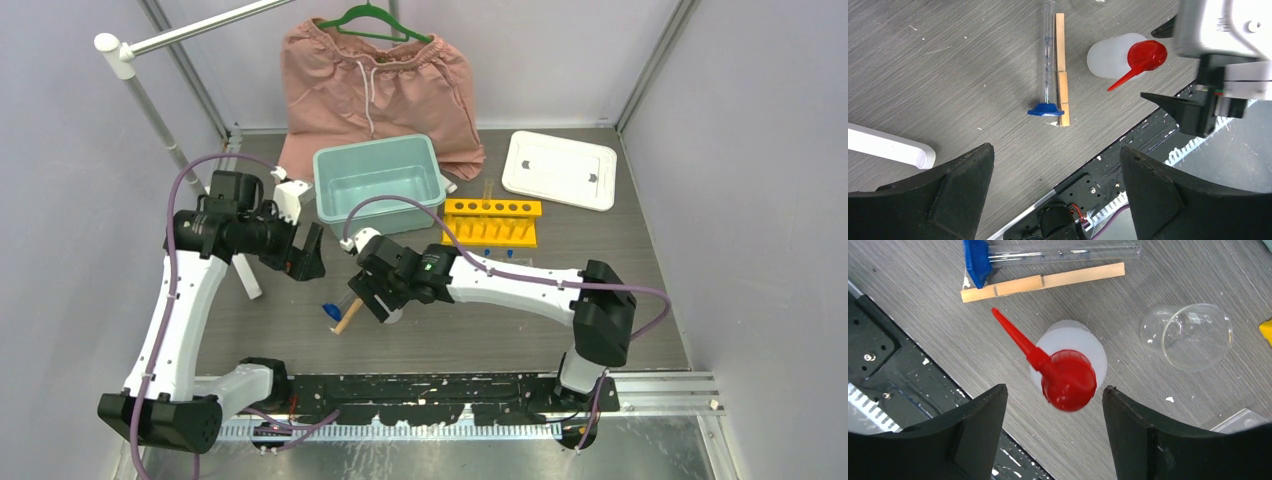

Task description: Organize the chemistry lab equipment

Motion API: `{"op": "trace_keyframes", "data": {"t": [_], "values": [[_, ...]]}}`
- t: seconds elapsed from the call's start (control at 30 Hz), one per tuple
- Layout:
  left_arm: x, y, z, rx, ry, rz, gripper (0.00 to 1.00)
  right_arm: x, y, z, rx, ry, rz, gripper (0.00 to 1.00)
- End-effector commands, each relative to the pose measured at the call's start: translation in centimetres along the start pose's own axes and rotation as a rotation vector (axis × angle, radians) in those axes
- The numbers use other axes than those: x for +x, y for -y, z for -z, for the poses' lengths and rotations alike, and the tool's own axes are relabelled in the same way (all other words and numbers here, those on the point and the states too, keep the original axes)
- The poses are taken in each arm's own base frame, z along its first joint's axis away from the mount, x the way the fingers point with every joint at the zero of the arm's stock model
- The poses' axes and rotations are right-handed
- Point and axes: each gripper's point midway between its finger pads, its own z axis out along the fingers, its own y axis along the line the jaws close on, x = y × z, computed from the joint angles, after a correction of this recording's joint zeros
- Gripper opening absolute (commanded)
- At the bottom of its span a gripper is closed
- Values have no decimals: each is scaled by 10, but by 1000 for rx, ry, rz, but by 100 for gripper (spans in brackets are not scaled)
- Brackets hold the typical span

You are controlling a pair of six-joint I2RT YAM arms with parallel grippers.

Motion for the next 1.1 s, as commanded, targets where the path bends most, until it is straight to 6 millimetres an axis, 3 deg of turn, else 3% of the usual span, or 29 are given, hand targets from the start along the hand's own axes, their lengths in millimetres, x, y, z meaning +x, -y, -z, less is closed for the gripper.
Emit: {"op": "trace_keyframes", "data": {"t": [0.0, 0.27, 0.43, 0.67, 0.77, 0.9, 1.07], "values": [[-12, 6, 14, -1, 56, -23, 96, -40, -3, 3, -23, 101, 27, 73], [-15, 8, 18, 2, 70, -35, 96, -43, -8, -8, -65, 74, 22, 62], [-15, 8, 18, 5, 68, -34, 95, -42, -10, -4, -76, 58, 13, 37], [-18, 9, 20, 7, 77, -41, 95, -30, -4, -3, -55, 22, 12, 42], [-18, 9, 21, 9, 78, -39, 95, -29, -3, -3, -47, 20, -5, 30], [-18, 11, 22, 11, 79, -36, 95, -48, 3, 21, -41, 59, -62, 11], [-19, 12, 24, 9, 84, -27, 95, -95, 26, 77, -132, 156, -268, 2]]}}
